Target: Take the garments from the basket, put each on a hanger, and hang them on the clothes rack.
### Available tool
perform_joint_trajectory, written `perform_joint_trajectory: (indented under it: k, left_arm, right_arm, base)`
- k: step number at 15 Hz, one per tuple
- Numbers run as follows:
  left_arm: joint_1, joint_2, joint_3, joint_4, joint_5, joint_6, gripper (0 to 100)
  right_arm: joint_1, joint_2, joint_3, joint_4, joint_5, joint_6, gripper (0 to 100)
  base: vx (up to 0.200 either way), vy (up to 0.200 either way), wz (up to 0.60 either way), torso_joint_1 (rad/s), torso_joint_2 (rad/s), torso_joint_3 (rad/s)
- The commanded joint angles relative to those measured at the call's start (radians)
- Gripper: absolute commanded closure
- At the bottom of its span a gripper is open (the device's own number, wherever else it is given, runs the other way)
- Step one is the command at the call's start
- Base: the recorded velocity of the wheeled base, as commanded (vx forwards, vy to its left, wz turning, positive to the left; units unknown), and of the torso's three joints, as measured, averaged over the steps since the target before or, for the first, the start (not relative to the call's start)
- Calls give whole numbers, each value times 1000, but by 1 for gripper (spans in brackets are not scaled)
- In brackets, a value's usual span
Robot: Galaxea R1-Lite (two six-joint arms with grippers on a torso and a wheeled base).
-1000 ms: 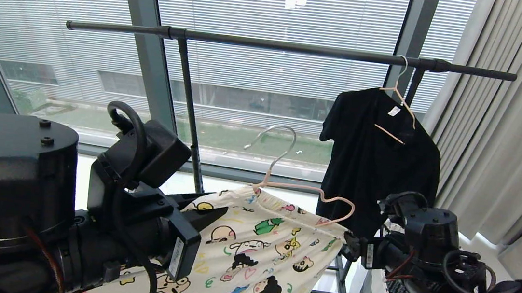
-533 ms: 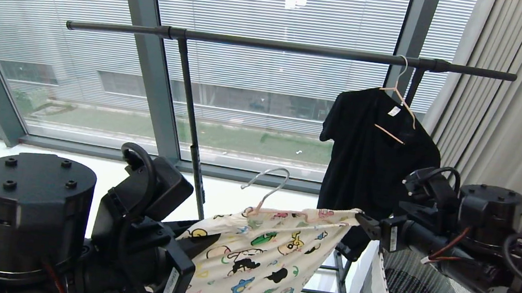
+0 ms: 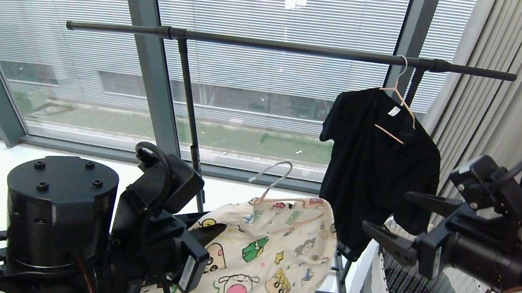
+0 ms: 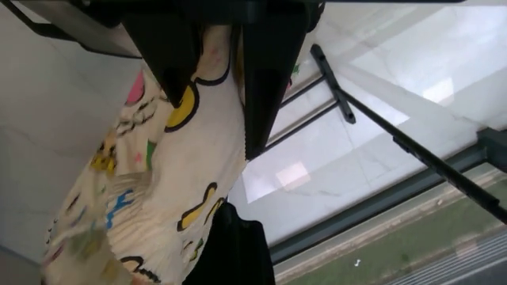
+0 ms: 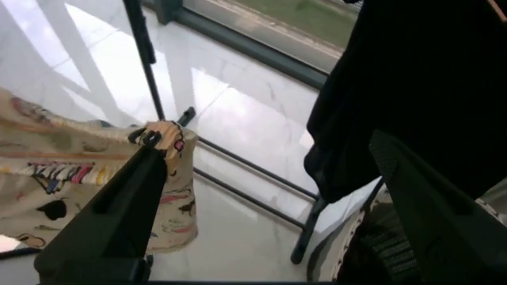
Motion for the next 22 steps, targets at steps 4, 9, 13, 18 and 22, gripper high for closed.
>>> perform_joint_trajectory:
  k: [4, 9, 13, 18, 22]
  left_arm:
    - [-64, 47, 3, -76, -2, -3, 100]
    - [-266, 63, 7, -74, -6, 0, 100]
    - [-337, 80, -2, -76, -8, 2, 100]
    - [-377, 89, -13, -76, -5, 5, 100]
    - [-377, 95, -25, -76, -5, 5, 100]
  right_arm:
    - [156, -158, 117, 68, 4, -88, 0]
    - [-47, -78, 28, 214, 209, -374, 0]
    - [-51, -22, 19, 283, 251, -500, 0]
    - [-51, 30, 21, 307, 296, -584, 0]
    - [-34, 41, 22, 309, 313, -584, 0]
  base:
    - [0, 0, 0, 0, 0, 0]
    - [0, 0, 0, 0, 0, 0]
    - [0, 0, 0, 0, 0, 0]
    - [0, 0, 0, 0, 0, 0]
    - [0, 0, 0, 0, 0, 0]
